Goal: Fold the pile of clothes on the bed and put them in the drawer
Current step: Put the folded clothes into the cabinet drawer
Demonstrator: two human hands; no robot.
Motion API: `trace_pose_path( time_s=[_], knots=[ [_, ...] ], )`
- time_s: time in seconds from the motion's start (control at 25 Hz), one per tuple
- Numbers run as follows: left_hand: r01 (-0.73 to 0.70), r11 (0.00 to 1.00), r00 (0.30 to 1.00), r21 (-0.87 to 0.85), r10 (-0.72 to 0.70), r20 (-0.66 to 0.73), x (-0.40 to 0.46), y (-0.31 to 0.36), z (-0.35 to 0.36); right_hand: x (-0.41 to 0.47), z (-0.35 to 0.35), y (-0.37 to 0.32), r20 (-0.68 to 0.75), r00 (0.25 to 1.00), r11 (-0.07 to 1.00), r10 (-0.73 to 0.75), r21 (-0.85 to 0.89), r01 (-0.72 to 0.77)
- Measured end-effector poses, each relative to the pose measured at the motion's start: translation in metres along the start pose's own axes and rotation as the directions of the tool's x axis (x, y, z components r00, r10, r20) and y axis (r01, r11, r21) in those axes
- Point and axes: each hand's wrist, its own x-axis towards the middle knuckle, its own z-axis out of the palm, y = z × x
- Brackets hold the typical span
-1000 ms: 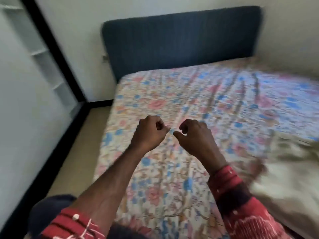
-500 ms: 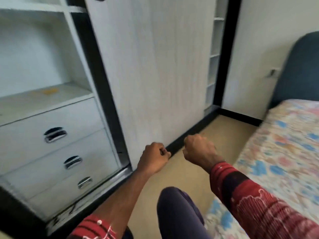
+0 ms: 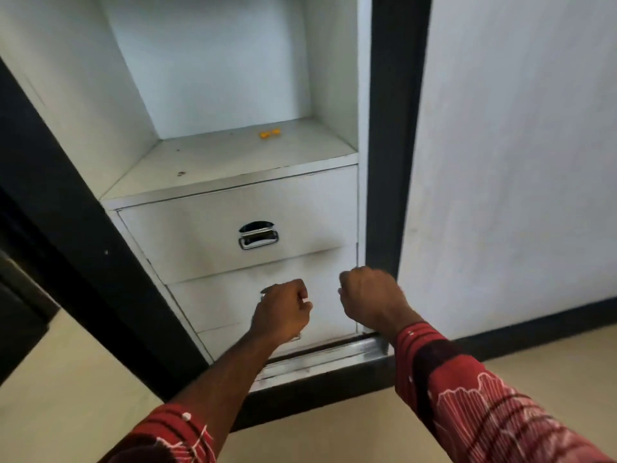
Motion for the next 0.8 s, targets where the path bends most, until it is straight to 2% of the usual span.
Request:
trace_pose_path(
  time_s=[0.08,0.16,0.28,0.36,0.52,0.68,0.8],
  knots=[
    [0.021,0.999,0.999,0.033,-0.020,-0.048,0.023,-0.027,-0.001,0.042,0.021,-0.016,-0.011,0.991,0.991,-0.130,0.039,0.130],
    [0.030,0.996,0.997,0.087,-0.024,-0.070,0.033,-0.046,-0.007,0.070,0.037,-0.035,0.045,0.970,0.969,-0.241,0.068,0.237],
    [-0.040,0.966,0.999,0.255,0.046,-0.015,0.042,-0.051,-0.026,0.092,0.041,-0.054,0.108,0.938,0.940,-0.328,0.139,0.312],
    [-0.064,0.934,0.997,0.352,0.049,0.051,0.054,-0.050,-0.048,0.109,0.029,-0.067,0.132,0.933,0.934,-0.334,0.180,0.309],
    [-0.071,0.870,0.983,0.488,-0.022,0.182,0.063,-0.053,-0.078,0.129,0.005,-0.084,0.155,0.931,0.941,-0.330,0.129,0.312],
    [-0.085,0.845,0.963,0.528,-0.067,0.262,0.065,-0.063,-0.081,0.134,0.003,-0.089,0.198,0.930,0.950,-0.310,0.038,0.308],
    [-0.097,0.829,0.960,0.550,-0.067,0.272,0.065,-0.066,-0.074,0.133,0.013,-0.097,0.244,0.923,0.950,-0.297,-0.026,0.312]
  ],
)
